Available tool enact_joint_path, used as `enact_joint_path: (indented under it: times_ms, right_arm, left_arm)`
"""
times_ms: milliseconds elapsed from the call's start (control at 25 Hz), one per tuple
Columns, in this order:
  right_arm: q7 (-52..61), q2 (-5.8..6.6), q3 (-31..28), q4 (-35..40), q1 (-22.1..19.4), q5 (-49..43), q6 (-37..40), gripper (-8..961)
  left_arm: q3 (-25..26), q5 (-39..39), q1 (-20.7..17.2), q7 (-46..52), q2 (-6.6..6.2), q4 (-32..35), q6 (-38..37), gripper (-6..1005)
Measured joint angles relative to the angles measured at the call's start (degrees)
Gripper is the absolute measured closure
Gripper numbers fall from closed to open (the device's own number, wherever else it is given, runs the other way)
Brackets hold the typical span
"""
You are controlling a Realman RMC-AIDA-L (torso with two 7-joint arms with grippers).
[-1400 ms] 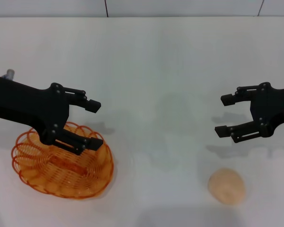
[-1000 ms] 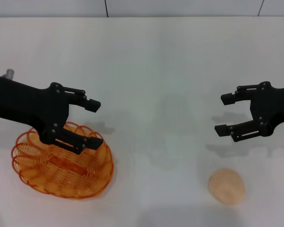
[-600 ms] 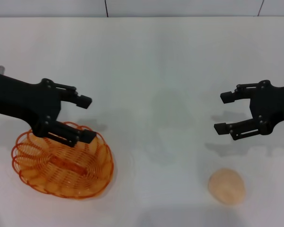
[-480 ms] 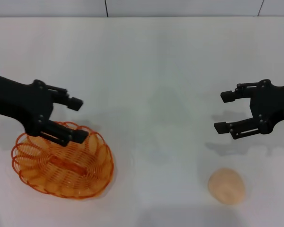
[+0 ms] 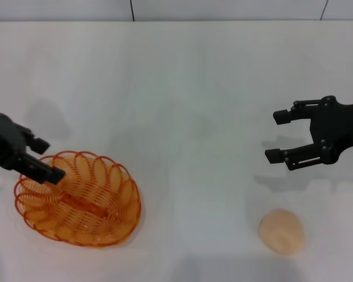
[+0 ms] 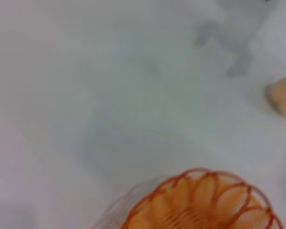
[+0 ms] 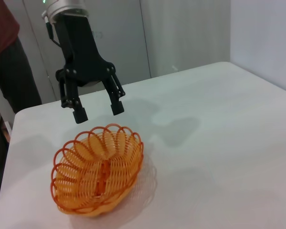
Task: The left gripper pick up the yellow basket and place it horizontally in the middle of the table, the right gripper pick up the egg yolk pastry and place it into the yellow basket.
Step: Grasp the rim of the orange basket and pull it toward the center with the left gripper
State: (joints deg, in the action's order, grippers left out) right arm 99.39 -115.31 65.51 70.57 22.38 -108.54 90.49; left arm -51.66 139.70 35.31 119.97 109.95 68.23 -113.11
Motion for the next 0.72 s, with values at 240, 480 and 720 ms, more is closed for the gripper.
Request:
enact_joint_path:
  times_ms: [240,480,720]
  right_arm:
    - [0.06,0.0,-0.04,0.0,-0.03,0.08,-0.32,112]
    - [0.03,0.0,-0.04,-0.15,0.13,0.14,-0.6,111]
    - [-0.07,0.0,-0.04,-0.67,0.41,0.53,-0.68,112]
  left_arm:
    - [0.0,4.04,0.68,5.32,-1.75,0.5,-0.27,119]
    - [0.42,8.58,0.52,7.57,-1.86,0.45,0.09,119]
    - [0.65,12.11,0.13,7.79,-0.86,-1.88,2.3,119]
